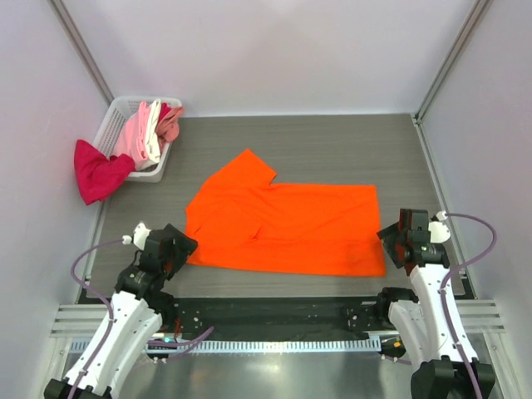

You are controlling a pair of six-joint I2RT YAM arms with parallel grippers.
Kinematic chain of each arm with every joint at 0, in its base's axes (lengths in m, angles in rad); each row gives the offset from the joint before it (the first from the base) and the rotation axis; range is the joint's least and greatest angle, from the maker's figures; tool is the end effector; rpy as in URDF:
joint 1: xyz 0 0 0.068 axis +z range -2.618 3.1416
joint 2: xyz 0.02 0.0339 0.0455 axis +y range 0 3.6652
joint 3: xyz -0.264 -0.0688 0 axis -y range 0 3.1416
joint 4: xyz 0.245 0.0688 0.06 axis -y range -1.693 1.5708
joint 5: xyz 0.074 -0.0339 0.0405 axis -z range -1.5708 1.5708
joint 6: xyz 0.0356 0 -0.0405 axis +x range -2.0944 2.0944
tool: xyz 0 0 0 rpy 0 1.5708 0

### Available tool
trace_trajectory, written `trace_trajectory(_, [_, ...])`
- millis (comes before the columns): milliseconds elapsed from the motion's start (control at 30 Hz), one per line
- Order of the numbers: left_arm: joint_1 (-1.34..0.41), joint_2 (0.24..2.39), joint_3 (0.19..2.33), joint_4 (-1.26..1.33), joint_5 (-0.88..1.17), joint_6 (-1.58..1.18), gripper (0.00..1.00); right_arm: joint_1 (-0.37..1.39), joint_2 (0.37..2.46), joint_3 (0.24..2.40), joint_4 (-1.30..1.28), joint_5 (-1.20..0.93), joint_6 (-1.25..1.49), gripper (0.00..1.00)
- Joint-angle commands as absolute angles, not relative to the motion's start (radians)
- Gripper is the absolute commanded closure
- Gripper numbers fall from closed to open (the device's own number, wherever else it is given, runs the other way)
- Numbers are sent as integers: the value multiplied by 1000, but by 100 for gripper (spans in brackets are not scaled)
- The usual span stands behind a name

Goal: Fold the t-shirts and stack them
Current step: Fold the tshirt

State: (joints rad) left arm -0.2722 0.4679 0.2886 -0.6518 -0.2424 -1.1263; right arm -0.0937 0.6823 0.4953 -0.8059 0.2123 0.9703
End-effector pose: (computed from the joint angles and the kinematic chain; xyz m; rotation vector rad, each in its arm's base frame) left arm 0.1076 -0.0212 0.1677 -1.0975 2.1381 -0.3753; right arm 0.1252 -0.0193 0.2022 1.3527 2.1401 0.0751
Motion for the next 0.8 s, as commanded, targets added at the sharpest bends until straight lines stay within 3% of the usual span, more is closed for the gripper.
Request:
trace_trajectory(0, [-265,469,437,-701,-268,-1048,10,-97,727,623,-755,262,858,36])
trace_trajectory(167, [-267,604,619,-598,-238,-899,4,-97,947,785,-672,232,688,37])
trace_trajectory(400, [-265,1070,842,-308,-109,-787,0,-97,1233,909,-482,204,650,42])
trace_trajectory(533, [-264,1413,1085,-258,-135,-732,1,-95,1429,1024,-420,184,602,58])
trace_trajectory(700, [-227,1731,1416,-297,-104,-689,1,-95,1691,1159,-390,155,566,57])
trace_trajectory(767, [-203,1869,1498,-334,-57,-701,2,-95,1733,1176,-377,140,575,50])
